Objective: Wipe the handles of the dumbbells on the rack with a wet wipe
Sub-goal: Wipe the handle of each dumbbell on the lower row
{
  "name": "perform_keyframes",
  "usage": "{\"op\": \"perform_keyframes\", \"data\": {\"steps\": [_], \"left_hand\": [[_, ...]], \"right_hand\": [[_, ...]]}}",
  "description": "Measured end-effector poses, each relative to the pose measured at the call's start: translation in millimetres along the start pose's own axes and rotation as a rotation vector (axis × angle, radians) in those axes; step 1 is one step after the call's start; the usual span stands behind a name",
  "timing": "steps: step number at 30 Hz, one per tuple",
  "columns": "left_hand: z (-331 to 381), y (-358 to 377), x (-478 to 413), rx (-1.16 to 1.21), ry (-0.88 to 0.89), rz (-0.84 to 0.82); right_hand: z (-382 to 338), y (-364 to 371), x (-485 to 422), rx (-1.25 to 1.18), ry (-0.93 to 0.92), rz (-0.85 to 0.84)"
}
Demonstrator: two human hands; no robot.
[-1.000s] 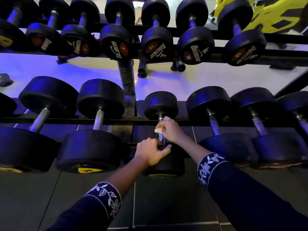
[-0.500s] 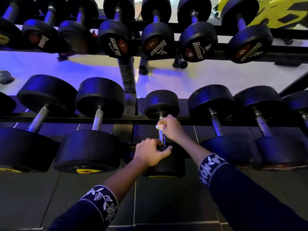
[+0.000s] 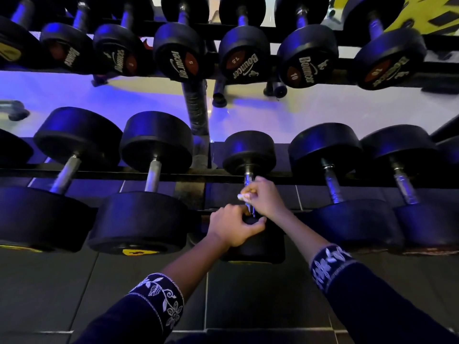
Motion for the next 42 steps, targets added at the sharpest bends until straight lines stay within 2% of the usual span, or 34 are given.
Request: {"op": "perform_keyframes", "data": {"steps": [3, 10, 13, 18, 22, 27, 32, 36, 39, 42], "left_hand": [[-1.8, 0.4, -1.4, -0.003, 0.008, 0.001], [-0.7, 0.0, -0.8, 0.014, 0.012, -0.011], [0.2, 0.8, 0.1, 0.029, 0.003, -0.028], [-0.6, 0.9, -1.8, 0.024, 0.004, -0.019], [-0.5, -0.6, -1.1, 0.025, -0.001, -0.027], [1.9, -1.8, 1.6, 0.025, 0.001, -0.042], [-0.9, -3.1, -0.3, 0.034, 0.018, -0.035], [-0.9, -1.4, 0.8, 0.031, 0.019, -0.033], [0.3, -2.2, 0.6, 0.019, 0.017, -0.042], [1.6, -3.5, 1.7, 0.014, 0.031, -0.034]], "right_hand": [[8.6, -4.8, 15.8, -0.078, 0.058, 0.040], [11.1, -8.0, -37.7, -0.177, 0.231, 0.197], [13.3, -5.8, -27.1, -0.248, 0.235, 0.196], [21.1, -2.0, 3.2, -0.211, 0.254, 0.119], [15.7, -10.5, -18.2, -0.206, 0.312, 0.215], [21.0, 1.5, -12.2, -0.212, 0.368, 0.223], [24.2, -1.6, 7.0, -0.491, 0.452, 0.114], [14.9, -4.4, -14.7, -0.619, 0.532, 0.142], [10.8, -4.8, -21.8, -0.535, 0.522, 0.203], [9.3, -6.9, -7.9, -0.375, 0.477, 0.153]]}}
Point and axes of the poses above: each hand's wrist, its own x-axis away from the middle knuckle, its own y-axis out of the palm, z = x × y, the point moved 2 cm from there along -x, towards the middle knuckle, and after that the axes turned 5 degrees about -x, right-handed, at the moved point
